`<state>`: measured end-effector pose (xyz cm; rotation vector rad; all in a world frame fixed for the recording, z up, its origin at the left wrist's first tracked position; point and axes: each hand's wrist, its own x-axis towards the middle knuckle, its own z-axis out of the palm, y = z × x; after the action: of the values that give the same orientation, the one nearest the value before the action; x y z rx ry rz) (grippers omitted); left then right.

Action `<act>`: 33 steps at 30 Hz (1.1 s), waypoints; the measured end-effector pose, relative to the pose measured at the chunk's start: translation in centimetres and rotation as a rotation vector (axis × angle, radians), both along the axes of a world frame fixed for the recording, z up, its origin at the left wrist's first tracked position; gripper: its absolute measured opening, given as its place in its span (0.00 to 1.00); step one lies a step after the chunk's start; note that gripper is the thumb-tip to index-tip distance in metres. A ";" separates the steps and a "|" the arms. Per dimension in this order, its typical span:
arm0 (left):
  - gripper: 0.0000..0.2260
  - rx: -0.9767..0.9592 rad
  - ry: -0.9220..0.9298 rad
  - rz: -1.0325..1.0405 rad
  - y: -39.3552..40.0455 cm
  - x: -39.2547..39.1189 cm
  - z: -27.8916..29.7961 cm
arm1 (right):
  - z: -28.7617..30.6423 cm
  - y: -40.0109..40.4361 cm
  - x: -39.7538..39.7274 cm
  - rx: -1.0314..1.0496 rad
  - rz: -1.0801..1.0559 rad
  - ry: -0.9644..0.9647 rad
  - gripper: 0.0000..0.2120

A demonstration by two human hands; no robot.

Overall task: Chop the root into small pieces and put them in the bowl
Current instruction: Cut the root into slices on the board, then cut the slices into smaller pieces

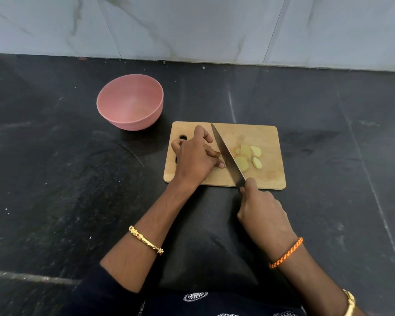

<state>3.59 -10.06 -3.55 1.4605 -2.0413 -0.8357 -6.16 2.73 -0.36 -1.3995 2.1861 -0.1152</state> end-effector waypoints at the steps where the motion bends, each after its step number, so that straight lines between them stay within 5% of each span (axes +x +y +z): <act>1: 0.20 -0.013 0.003 0.000 -0.1 0.0 0.0 | 0.0 -0.3 0.0 -0.002 -0.002 -0.001 0.04; 12: 0.22 -0.075 -0.077 -0.003 0.8 0.1 0.8 | 0.7 -0.3 -1.5 0.033 -0.013 -0.079 0.05; 16: 0.25 0.013 -0.162 -0.070 0.6 0.6 1.3 | 1.9 2.0 -2.9 -0.210 -0.133 -0.127 0.12; 22: 0.18 0.071 -0.440 -0.388 -0.7 0.3 2.7 | 1.3 2.5 -4.2 -0.307 -0.286 -0.179 0.16; 27: 0.07 0.013 -0.434 -0.450 -1.5 0.0 2.9 | 0.5 2.9 -3.7 -0.282 -0.265 -0.224 0.15; 33: 0.08 -0.146 -0.407 -0.522 0.7 0.0 2.2 | 0.3 3.1 -3.4 -0.250 -0.265 -0.254 0.14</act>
<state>3.60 -9.34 -1.38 1.0915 -2.7951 -0.5846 -9.53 5.80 -0.07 -1.1379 2.1822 -0.6467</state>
